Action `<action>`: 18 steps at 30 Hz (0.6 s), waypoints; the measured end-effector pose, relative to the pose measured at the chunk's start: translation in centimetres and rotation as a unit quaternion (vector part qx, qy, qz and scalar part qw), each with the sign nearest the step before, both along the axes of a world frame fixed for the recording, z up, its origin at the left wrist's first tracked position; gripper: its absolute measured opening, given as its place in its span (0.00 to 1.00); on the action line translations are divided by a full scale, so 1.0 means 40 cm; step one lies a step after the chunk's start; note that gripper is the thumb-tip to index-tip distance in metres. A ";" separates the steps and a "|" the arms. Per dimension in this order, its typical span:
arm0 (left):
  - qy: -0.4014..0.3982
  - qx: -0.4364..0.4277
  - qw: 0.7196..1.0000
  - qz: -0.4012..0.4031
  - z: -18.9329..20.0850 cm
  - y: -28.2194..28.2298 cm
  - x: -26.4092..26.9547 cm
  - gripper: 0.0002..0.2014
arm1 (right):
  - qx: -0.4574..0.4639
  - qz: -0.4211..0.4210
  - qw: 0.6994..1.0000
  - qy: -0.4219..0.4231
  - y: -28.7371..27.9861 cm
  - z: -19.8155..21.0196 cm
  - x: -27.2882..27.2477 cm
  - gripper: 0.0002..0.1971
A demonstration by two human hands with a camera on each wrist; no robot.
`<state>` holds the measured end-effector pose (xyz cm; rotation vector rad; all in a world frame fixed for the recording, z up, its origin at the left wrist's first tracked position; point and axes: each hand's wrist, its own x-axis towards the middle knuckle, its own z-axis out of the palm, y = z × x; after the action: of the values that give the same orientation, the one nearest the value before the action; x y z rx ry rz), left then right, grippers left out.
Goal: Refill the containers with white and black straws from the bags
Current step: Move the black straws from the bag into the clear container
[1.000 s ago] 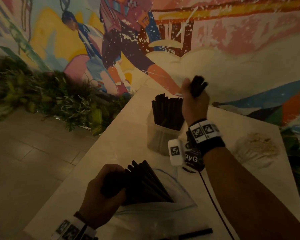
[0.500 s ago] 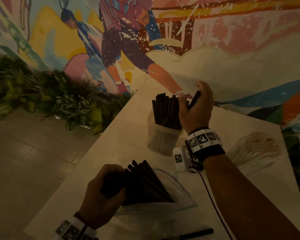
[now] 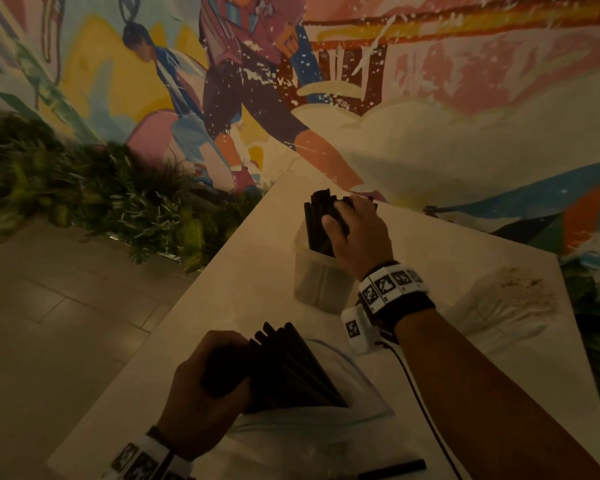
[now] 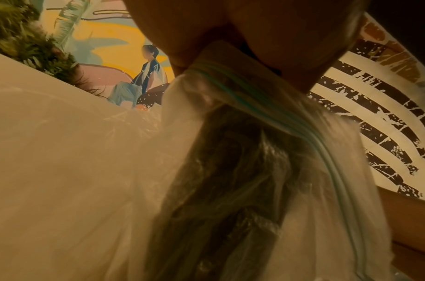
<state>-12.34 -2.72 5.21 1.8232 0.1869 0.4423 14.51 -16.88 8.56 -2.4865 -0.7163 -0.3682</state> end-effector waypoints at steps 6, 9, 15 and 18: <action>0.001 0.011 1.000 0.000 0.004 -0.001 -0.003 0.23 | -0.154 -0.016 0.988 0.025 0.024 0.020 -0.012 0.28; -0.002 0.008 1.000 0.001 0.000 0.002 -0.005 0.23 | -0.198 -0.028 0.979 0.030 0.026 0.029 -0.019 0.28; -0.007 -0.004 1.000 -0.006 0.001 0.005 -0.005 0.19 | 0.032 0.003 0.997 -0.077 -0.007 0.087 -0.108 0.30; -0.008 -0.013 1.000 -0.007 0.003 0.004 -0.005 0.17 | 0.181 0.041 0.982 0.042 -0.028 0.129 -0.196 0.26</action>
<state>-12.53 -2.57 5.33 1.7932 0.1690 0.4433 6.65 -18.01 13.74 -2.1091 -0.6507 -0.3288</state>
